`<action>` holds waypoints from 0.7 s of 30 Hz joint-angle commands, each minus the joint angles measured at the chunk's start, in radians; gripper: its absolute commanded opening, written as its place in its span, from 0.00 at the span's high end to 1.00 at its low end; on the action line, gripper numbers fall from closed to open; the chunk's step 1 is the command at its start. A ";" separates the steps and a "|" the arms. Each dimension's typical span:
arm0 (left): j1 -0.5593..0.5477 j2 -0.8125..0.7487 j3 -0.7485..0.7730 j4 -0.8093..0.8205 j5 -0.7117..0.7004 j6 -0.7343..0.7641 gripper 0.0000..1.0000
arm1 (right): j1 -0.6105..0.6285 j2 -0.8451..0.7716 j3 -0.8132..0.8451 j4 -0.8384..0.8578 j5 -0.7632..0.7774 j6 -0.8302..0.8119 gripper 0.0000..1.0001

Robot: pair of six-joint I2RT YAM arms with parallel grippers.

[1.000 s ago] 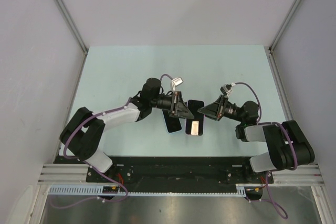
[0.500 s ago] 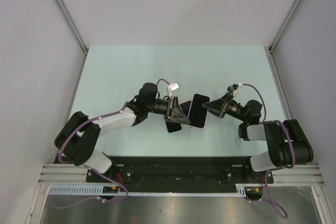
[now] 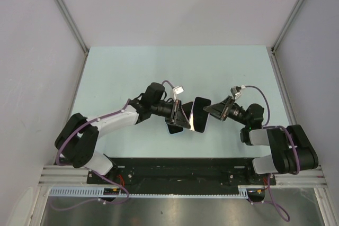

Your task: Put the phone into the phone case

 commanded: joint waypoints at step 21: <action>0.003 -0.017 -0.026 0.216 0.006 -0.037 0.89 | 0.082 -0.347 0.100 -0.431 -0.020 -0.283 0.99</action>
